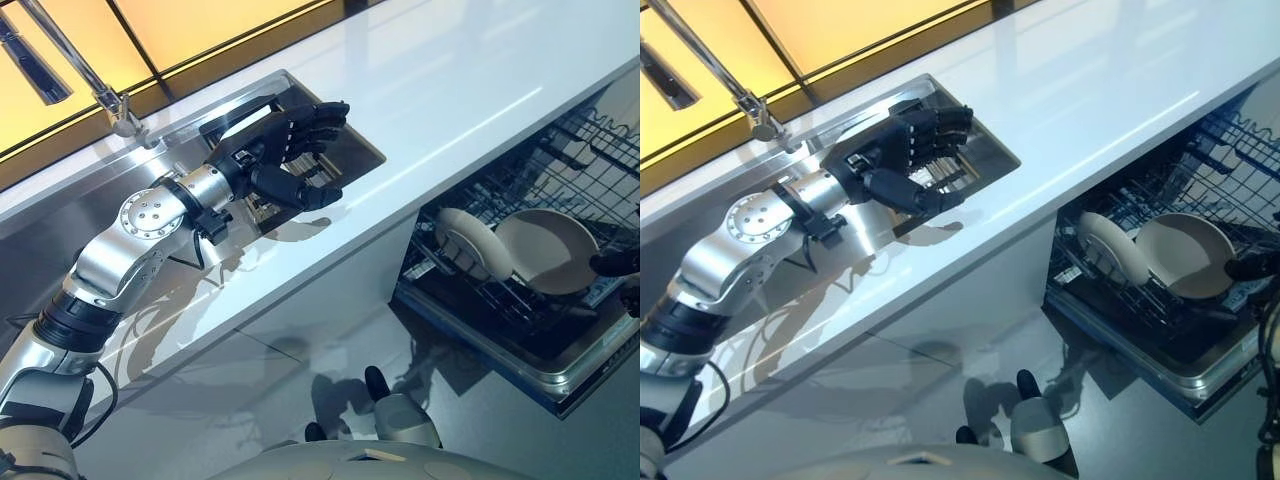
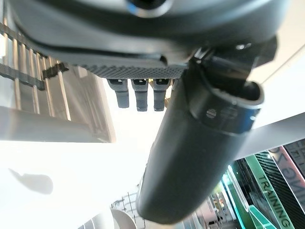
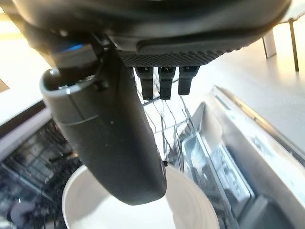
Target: Pick up plates and place into dishwasher.
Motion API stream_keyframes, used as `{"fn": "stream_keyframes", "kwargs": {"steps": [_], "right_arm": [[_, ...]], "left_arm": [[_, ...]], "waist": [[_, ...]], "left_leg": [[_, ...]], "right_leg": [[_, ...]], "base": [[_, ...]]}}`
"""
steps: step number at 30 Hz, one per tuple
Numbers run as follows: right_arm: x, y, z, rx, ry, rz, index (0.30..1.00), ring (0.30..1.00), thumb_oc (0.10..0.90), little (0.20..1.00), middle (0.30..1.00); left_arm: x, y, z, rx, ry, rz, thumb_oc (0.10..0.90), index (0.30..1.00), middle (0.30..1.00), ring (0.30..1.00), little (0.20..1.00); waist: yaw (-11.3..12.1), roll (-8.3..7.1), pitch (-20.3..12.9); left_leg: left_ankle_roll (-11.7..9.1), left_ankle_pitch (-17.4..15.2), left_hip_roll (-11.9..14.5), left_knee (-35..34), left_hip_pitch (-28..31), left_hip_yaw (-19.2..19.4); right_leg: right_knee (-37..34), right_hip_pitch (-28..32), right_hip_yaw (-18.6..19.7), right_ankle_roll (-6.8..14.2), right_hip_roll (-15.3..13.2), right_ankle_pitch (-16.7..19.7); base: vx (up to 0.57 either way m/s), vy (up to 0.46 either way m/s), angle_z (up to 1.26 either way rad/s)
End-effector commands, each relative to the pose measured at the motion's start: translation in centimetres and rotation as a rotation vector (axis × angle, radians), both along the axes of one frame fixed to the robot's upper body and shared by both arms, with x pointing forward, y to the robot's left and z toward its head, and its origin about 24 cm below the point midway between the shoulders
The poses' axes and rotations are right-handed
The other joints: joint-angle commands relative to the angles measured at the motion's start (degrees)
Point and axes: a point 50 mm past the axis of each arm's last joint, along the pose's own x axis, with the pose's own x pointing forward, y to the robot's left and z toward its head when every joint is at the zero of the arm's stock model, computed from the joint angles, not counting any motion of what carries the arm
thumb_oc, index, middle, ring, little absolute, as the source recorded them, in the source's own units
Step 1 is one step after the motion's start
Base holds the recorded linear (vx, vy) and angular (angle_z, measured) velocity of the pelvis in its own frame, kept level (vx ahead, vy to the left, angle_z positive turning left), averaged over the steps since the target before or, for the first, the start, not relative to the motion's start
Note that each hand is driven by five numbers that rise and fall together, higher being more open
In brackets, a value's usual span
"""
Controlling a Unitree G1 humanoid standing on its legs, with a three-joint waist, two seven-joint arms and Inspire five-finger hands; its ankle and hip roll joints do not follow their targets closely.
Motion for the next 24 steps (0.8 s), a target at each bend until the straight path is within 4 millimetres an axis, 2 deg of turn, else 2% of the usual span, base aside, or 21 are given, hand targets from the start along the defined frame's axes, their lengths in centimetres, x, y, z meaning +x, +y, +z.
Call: {"fn": "stream_keyframes", "kwargs": {"steps": [1, 4, 8, 11, 15, 17, 18, 19, 24], "right_arm": [[-0.2, -0.8, 6.0, -0.232, -0.098, 0.008, 0.9, 0.9, 0.8, 0.9, 0.9], [-0.5, -0.9, 7.3, -0.257, -0.142, 0.002, 0.9, 0.9, 0.8, 0.9, 0.9], [-1.1, -1.2, 7.9, -0.273, -0.177, -0.023, 0.9, 0.9, 0.8, 0.9, 0.9], [-1.3, -1.3, 7.9, -0.274, -0.18, -0.032, 0.9, 0.9, 0.8, 0.9, 0.9], [-1.8, -1.6, 7.5, -0.254, -0.176, -0.041, 0.9, 0.9, 0.8, 0.9, 0.9], [-1.7, -1.5, 7.4, -0.248, -0.178, -0.035, 0.789, 0.789, 0.671, 0.771, 0.789], [-1.5, -1.4, 7.4, -0.248, -0.179, -0.029, 0.618, 0.618, 0.471, 0.571, 0.618], [-1.2, -1.1, 7.2, -0.241, -0.182, -0.008, 0.3, 0.3, 0.1, 0.2, 0.3], [-1.0, -0.9, 7.0, -0.233, -0.179, 0.011, 0.3, 0.3, 0.1, 0.2, 0.3]], "left_arm": [[-0.2, 1.1, 5.2, -0.049, -0.247, 0.014, 0.8, 0.9, 0.9, 0.9, 0.9], [0.0, 1.3, 5.2, -0.05, -0.245, 0.021, 0.8, 0.9, 0.9, 0.9, 0.9], [0.0, 1.5, 5.2, -0.052, -0.235, 0.01, 0.8, 0.9, 0.9, 0.9, 0.9], [-0.1, 1.5, 5.2, -0.052, -0.239, 0.002, 0.8, 0.9, 0.9, 0.9, 0.9], [-0.6, 0.5, 5.8, -0.065, -0.245, -0.075, 0.8, 0.9, 0.9, 0.9, 0.9], [-0.7, 0.2, 5.9, -0.067, -0.244, -0.089, 0.8, 0.9, 0.9, 0.9, 0.9], [-0.7, -0.1, 5.9, -0.066, -0.245, -0.099, 0.8, 0.9, 0.9, 0.9, 0.9], [-0.7, -0.7, 5.9, -0.07, -0.243, -0.122, 0.8, 0.9, 0.9, 0.9, 0.9], [-0.6, -1.2, 5.9, -0.077, -0.224, -0.158, 0.8, 0.9, 0.9, 0.9, 0.9]], "waist": [[-0.5, -4.48, -8.7], [-1.1, -4.68, -9.3], [-1.2, -4.8, -9.8], [-1.2, -4.82, -9.9], [-1.3, -4.91, -10.6], [-1.3, -4.92, -10.6], [-1.3, -4.94, -10.7], [-1.4, -4.99, -11.0], [-1.6, -5.03, -11.4]], "left_leg": [[1.2, 1.4, 0.7, 0.4, -3.6, 0.2], [1.1, 1.5, 1.0, 0.4, -3.5, 0.7], [1.1, 1.5, 1.1, 0.4, -3.5, 0.8], [1.0, 1.5, 1.1, 0.4, -3.6, 0.9], [0.9, 1.7, 1.3, 0.4, -3.7, 1.0], [0.9, 1.7, 1.3, 0.4, -3.7, 1.0], [0.9, 1.7, 1.3, 0.4, -3.8, 0.9], [0.8, 1.8, 1.4, 0.4, -3.8, 0.9], [0.6, 1.9, 1.6, 0.4, -4.0, 0.9]], "right_leg": [[0.6, 2.8, 0.4, 3.2, 1.4, -2.4], [0.6, 2.6, 0.7, 3.2, 1.6, -2.3], [0.6, 2.6, 0.9, 3.2, 1.7, -2.2], [0.6, 2.5, 0.9, 3.2, 1.7, -2.2], [0.4, 2.4, 0.6, 3.3, 1.7, -2.0], [0.4, 2.4, 0.6, 3.3, 1.7, -1.9], [0.4, 2.3, 0.5, 3.3, 1.7, -1.8], [0.4, 2.2, 0.5, 3.3, 1.7, -1.7], [0.3, 2.0, 0.4, 3.3, 1.8, -1.5]], "base": [[0.0, 0.009, -0.12], [0.0, 0.006, -0.06], [0.0, 0.0, 0.0], [-0.01, -0.003, 0.0], [-0.04, -0.017, -0.01], [-0.03, -0.017, -0.03], [-0.05, -0.033, -0.06], [-0.06, -0.043, -0.06], [-0.04, -0.036, -0.02]]}}
